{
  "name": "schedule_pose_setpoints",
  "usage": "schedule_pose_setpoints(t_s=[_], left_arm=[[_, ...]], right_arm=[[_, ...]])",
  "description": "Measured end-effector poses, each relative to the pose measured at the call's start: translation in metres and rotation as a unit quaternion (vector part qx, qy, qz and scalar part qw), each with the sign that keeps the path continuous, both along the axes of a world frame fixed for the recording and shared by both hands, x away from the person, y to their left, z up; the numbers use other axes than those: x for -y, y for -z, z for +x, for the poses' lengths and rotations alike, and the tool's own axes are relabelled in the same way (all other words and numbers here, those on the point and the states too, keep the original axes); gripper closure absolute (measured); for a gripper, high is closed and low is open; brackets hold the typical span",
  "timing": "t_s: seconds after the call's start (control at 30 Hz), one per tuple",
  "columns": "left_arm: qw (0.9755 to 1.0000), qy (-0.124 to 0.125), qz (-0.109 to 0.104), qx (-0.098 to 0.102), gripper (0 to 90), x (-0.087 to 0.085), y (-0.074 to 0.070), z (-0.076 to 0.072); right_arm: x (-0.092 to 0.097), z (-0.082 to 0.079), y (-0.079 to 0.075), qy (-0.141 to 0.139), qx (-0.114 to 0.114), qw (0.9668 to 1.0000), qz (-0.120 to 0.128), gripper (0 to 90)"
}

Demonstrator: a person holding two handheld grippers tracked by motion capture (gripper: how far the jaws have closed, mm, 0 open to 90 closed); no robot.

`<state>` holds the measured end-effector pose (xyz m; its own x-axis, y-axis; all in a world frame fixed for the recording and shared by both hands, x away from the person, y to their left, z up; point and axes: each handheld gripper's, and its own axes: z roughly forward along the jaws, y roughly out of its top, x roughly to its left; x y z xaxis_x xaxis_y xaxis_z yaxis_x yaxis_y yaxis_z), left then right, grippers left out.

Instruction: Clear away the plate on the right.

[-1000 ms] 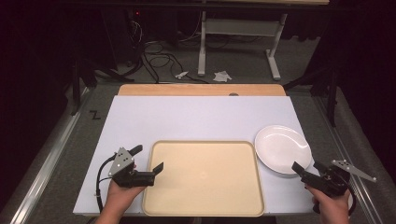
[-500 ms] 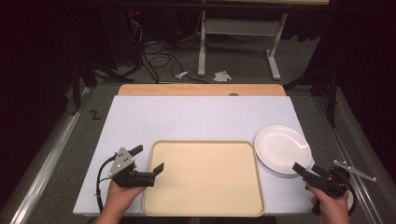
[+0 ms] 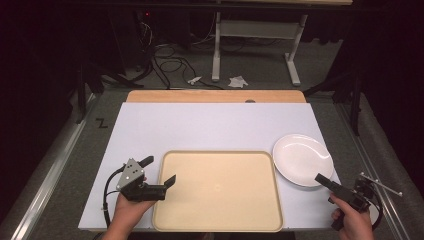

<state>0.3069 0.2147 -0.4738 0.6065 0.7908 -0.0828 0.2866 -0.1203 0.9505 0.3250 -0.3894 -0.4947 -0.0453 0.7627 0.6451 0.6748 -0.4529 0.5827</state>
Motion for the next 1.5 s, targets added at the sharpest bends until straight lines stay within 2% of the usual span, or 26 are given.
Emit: schedule_pose_setpoints(t_s=[0.1, 0.17, 0.27, 0.37, 0.4, 0.57, 0.67, 0.7, 0.77, 0.93, 0.97, 1.13, 1.33, 1.5], left_arm=[[1.0, 0.0, 0.002, 0.001, 1.1, -0.001, 0.0, -0.001], [1.0, -0.001, 0.002, 0.001, 1.1, -0.001, 0.0, -0.002], [1.0, -0.004, 0.0, 0.001, 1.1, -0.004, 0.0, -0.004], [1.0, -0.006, 0.0, 0.001, 1.2, -0.006, 0.0, -0.006], [1.0, -0.008, 0.0, 0.001, 1.3, -0.008, 0.0, -0.007], [0.9999, -0.014, 0.0, 0.001, 1.4, -0.014, 0.001, -0.011], [0.9999, -0.016, 0.0, 0.001, 1.5, -0.015, 0.001, -0.013], [0.9999, -0.017, -0.001, 0.001, 1.6, -0.016, 0.001, -0.013], [0.9999, -0.017, 0.001, 0.0, 1.6, -0.017, 0.001, -0.014], [0.9999, -0.013, 0.002, 0.001, 1.7, -0.016, 0.002, -0.014], [0.9999, -0.011, 0.003, 0.0, 1.7, -0.014, 0.002, -0.014], [1.0, -0.007, 0.003, 0.001, 1.8, -0.013, 0.002, -0.013], [1.0, -0.004, 0.002, 0.002, 2.1, -0.012, 0.002, -0.013], [1.0, -0.002, 0.001, 0.003, 2.3, -0.012, 0.002, -0.013]], right_arm=[[0.002, 0.002, 0.002, 0.007, -0.01, 0.9997, 0.022, 2.7], [0.002, 0.002, 0.003, 0.009, -0.011, 0.9996, 0.025, 3.0], [0.001, 0.006, 0.005, 0.019, -0.029, 0.9985, 0.043, 4.7], [0.001, 0.009, 0.007, 0.023, -0.035, 0.998, 0.047, 4.7], [0.002, 0.011, 0.008, 0.034, -0.042, 0.9969, 0.057, 5.6], [0.002, 0.017, 0.011, 0.046, -0.055, 0.9943, 0.08, 7.6], [0.004, 0.018, 0.012, 0.052, -0.055, 0.9933, 0.087, 8.7], [0.005, 0.019, 0.013, 0.059, -0.057, 0.9916, 0.1, 10.5], [0.006, 0.02, 0.014, 0.064, -0.058, 0.9905, 0.108, 13.3], [0.01, 0.019, 0.017, 0.065, -0.055, 0.9898, 0.114, 22.1], [0.012, 0.018, 0.019, 0.067, -0.054, 0.9897, 0.114, 27.5], [0.016, 0.016, 0.021, 0.067, -0.065, 0.9893, 0.112, 40.8], [0.017, 0.015, 0.022, 0.069, -0.067, 0.9905, 0.098, 49.8], [0.019, 0.014, 0.025, 0.078, -0.066, 0.9889, 0.108, 57.3]])
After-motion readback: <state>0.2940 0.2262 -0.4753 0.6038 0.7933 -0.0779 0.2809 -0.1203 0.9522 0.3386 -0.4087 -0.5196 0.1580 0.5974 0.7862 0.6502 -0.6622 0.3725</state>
